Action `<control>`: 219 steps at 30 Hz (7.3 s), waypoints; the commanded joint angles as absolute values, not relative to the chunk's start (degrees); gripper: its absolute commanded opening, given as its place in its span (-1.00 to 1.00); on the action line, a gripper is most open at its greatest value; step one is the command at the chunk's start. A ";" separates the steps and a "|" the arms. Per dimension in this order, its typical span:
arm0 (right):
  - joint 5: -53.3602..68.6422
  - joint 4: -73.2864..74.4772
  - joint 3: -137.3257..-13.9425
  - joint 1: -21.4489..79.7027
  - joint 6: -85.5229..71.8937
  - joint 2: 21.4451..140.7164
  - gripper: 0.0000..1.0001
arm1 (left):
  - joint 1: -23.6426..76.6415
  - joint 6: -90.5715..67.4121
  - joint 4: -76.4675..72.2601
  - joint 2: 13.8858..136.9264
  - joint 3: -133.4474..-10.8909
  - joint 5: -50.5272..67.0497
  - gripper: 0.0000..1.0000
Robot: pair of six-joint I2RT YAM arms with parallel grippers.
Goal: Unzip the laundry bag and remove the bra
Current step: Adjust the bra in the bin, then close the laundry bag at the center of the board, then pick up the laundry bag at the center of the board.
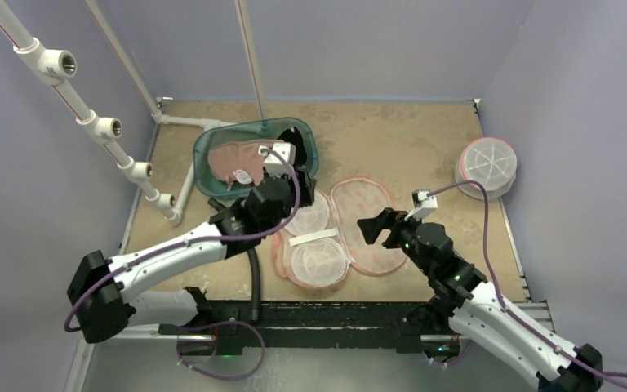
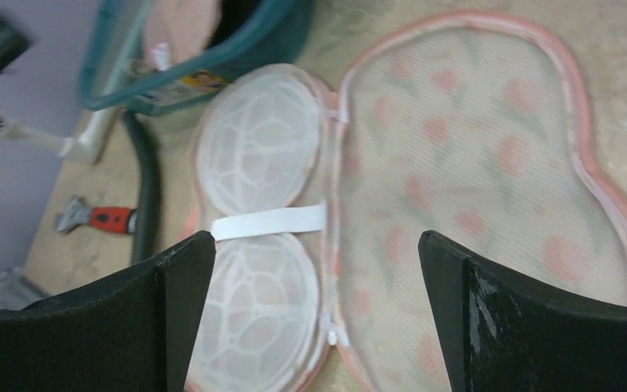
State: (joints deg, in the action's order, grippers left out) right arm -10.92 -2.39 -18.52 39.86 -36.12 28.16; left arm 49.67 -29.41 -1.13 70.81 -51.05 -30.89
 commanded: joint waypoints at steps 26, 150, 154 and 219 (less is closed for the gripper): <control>-14.47 0.18 -20.99 16.79 -53.38 61.56 0.84 | 68.49 -55.23 -12.40 53.29 -18.54 -31.23 0.15; 0.20 -6.86 -34.36 43.13 -36.98 56.63 0.83 | 68.47 -54.78 16.44 41.86 -28.15 -38.69 0.18; 7.37 -14.81 -21.43 37.06 -41.05 53.45 0.58 | 68.40 -53.41 3.78 44.38 -22.95 -34.68 0.19; -2.40 -11.46 -59.74 17.08 -37.31 72.91 -1.00 | 66.54 -61.59 13.48 44.92 -22.78 -38.42 0.07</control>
